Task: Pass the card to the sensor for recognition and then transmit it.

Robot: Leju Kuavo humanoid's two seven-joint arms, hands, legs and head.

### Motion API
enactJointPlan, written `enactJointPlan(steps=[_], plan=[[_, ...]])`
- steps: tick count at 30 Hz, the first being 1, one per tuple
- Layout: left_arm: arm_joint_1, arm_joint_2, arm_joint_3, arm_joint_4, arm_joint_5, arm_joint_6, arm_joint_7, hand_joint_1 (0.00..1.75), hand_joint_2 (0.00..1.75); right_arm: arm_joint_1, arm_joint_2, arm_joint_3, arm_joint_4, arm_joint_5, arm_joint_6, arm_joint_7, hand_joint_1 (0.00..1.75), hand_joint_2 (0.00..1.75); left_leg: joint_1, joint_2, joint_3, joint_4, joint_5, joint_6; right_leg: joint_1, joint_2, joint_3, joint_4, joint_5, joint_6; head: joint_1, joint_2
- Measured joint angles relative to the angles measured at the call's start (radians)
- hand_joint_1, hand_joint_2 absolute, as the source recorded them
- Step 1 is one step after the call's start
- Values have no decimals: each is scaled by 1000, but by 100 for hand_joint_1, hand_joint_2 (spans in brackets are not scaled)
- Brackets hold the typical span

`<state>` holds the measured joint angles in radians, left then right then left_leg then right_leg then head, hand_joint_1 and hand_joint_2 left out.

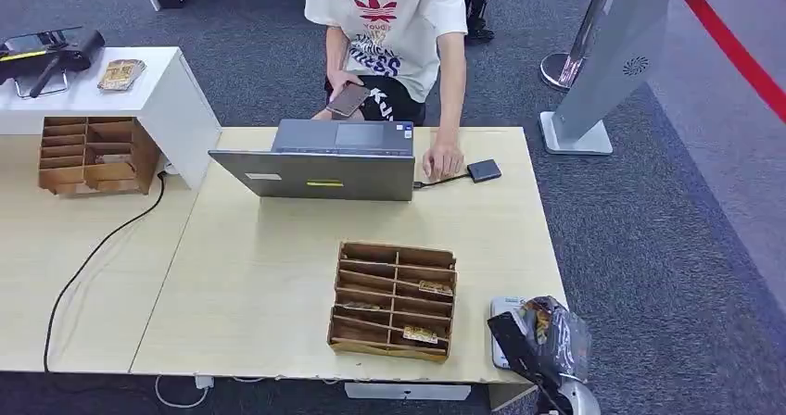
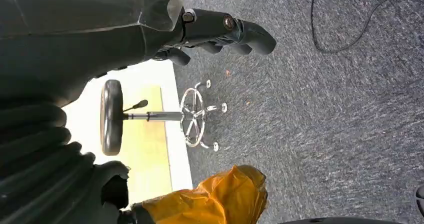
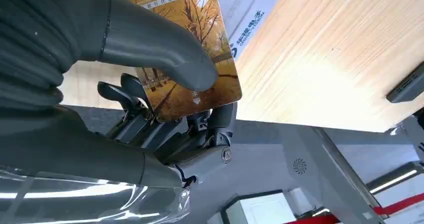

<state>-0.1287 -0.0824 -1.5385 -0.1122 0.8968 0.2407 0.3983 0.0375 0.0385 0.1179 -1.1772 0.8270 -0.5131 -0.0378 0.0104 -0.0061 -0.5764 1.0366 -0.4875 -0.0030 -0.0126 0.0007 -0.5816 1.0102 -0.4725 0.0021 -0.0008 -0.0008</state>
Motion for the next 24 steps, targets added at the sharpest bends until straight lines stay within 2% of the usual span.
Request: enactJointPlan(steps=[24], plan=[[0,0,0,0,0,-1,0,0,175,0,0,0,2,0,3,-2,175,175,0,0,0,0,0,0,0,0,0,0,0,0,0,0]])
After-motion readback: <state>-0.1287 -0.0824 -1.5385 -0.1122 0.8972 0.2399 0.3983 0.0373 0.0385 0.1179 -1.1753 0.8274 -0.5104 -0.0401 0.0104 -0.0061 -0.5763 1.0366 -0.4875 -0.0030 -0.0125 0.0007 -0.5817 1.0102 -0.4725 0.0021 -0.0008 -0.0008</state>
